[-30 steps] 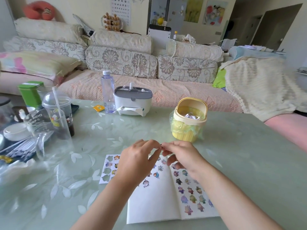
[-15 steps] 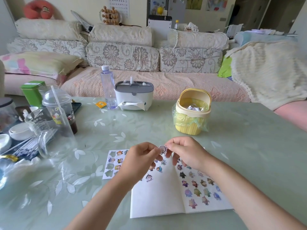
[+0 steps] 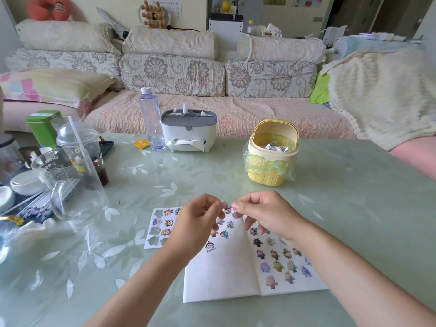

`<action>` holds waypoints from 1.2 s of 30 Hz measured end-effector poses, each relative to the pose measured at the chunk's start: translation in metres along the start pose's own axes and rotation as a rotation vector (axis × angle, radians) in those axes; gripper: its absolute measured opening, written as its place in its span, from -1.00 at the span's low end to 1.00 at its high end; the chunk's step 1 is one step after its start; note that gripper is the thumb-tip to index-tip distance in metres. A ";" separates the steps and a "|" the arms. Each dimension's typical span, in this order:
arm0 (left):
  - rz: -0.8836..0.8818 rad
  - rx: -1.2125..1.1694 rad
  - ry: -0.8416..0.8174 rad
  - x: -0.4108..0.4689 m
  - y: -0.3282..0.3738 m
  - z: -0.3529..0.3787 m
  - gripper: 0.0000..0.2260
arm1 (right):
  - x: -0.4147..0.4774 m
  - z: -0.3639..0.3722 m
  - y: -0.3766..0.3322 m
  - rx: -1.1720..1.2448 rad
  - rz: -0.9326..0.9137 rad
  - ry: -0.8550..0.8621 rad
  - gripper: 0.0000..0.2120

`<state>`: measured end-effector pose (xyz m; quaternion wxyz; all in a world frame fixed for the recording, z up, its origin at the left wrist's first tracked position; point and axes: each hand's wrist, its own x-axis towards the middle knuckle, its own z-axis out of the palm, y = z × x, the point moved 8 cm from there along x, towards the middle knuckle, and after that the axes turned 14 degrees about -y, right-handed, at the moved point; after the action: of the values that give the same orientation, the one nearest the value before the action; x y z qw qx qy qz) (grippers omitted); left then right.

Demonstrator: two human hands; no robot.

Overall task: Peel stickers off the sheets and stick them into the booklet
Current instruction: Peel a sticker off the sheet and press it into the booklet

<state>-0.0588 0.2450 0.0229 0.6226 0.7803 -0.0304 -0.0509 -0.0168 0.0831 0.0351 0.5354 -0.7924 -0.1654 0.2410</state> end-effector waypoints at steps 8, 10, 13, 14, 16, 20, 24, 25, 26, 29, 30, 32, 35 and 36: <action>-0.069 -0.258 0.062 -0.006 -0.007 0.004 -0.85 | 0.000 0.008 0.000 0.130 -0.022 0.042 -0.85; -0.069 -0.238 0.055 -0.007 -0.006 0.005 -0.86 | 0.002 0.008 0.002 0.163 -0.027 0.059 -0.88; -0.053 -0.171 0.031 -0.007 -0.005 0.002 -0.87 | 0.004 0.007 0.004 0.131 -0.007 0.062 -0.88; -0.043 -0.111 0.013 -0.006 -0.005 0.001 -0.87 | 0.005 0.007 0.005 0.098 0.003 0.062 -0.88; -0.025 0.123 -0.018 -0.003 -0.006 -0.004 -0.86 | 0.006 0.004 0.008 0.009 0.025 0.064 -0.86; 0.043 0.675 -0.029 0.002 -0.017 -0.013 -0.82 | 0.008 0.004 0.016 -0.303 0.106 -0.001 -0.83; 0.148 0.937 -0.262 0.003 -0.034 0.002 -0.61 | 0.006 0.025 0.030 -0.443 0.194 -0.214 -0.80; 0.118 0.978 -0.324 0.003 -0.040 0.006 -0.56 | 0.006 0.029 0.032 -0.461 0.200 -0.245 -0.80; 0.091 1.015 -0.365 0.002 -0.046 0.007 -0.54 | 0.006 0.033 0.033 -0.477 0.201 -0.261 -0.81; 0.090 1.061 -0.396 0.000 -0.051 0.007 -0.52 | 0.011 0.038 0.036 -0.553 0.181 -0.248 -0.84; 0.092 1.073 -0.403 0.000 -0.052 0.006 -0.51 | 0.012 0.039 0.036 -0.581 0.180 -0.239 -0.85; 0.088 1.078 -0.413 0.000 -0.055 0.006 -0.50 | 0.015 0.041 0.037 -0.619 0.186 -0.228 -0.86; 0.100 1.062 -0.405 0.001 -0.057 0.006 -0.50 | 0.017 0.045 0.035 -0.684 0.197 -0.229 -0.87; 0.105 1.058 -0.405 0.001 -0.057 0.006 -0.50 | 0.017 0.047 0.034 -0.709 0.202 -0.233 -0.88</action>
<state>-0.0591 0.2514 -0.0337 0.1302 0.9581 -0.2091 -0.1463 -0.0284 0.1154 -0.0149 0.1793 -0.9080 -0.2192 0.3089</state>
